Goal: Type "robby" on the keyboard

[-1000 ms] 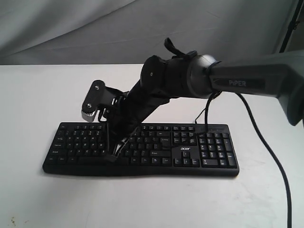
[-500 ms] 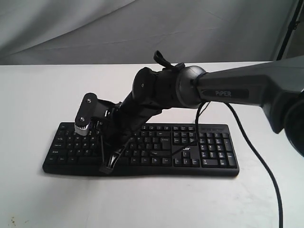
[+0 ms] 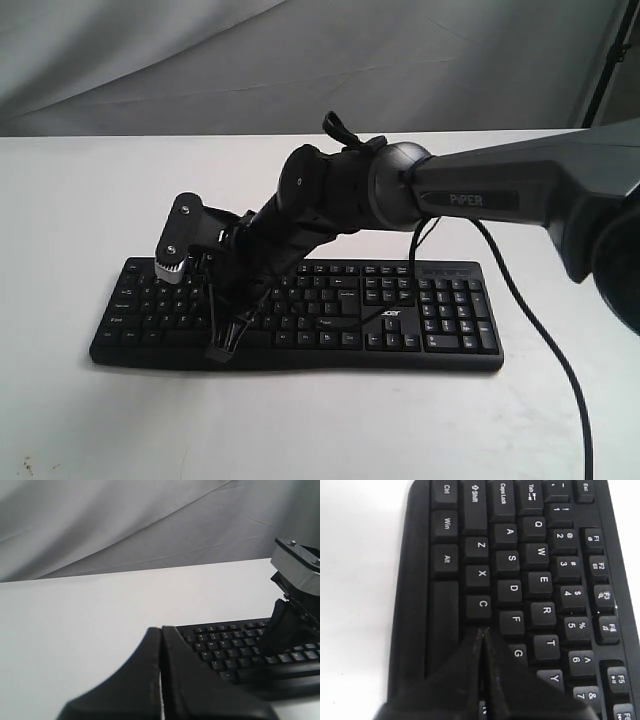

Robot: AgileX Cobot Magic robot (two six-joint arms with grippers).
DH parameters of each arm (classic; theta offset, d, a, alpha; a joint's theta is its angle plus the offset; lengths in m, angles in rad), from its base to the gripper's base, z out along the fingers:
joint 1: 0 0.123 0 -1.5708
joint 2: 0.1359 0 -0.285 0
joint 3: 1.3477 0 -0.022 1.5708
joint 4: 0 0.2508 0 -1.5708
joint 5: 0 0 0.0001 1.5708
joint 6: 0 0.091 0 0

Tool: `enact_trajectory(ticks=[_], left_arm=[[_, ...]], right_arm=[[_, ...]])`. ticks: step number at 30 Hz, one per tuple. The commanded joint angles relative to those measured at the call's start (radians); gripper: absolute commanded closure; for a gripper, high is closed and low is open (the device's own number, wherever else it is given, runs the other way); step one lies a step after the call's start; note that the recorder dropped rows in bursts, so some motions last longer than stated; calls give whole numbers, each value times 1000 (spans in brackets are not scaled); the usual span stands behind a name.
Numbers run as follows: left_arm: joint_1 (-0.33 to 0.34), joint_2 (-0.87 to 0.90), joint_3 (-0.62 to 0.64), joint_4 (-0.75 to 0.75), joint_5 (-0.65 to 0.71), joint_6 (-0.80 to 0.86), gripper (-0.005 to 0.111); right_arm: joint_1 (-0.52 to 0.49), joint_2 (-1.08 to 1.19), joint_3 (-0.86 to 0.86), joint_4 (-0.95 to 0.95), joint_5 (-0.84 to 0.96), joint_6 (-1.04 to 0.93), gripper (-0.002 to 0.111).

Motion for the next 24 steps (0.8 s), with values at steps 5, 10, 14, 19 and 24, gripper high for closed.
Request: enact_trajectory(ticks=[5,10,14,19,24], left_arm=[[-6,-3,4,5,-5,-3,107],[-6,-3,4,5,-5,-3,107],[-6,-3,4,5,-5,-3,107],[-6,-3,4,5,-5,-3,107],[-6,-3,4,5,-5,-3,107]], right_arm=[[-9,10,-6,2,-27,0,108],[-10,10,-6,-9,-28,11,108],[-14,10,-6,-13,-28,15,108],[-14,10,-6,-13,-20,19,108],[-14,10,-6,-17,-9,23,108]])
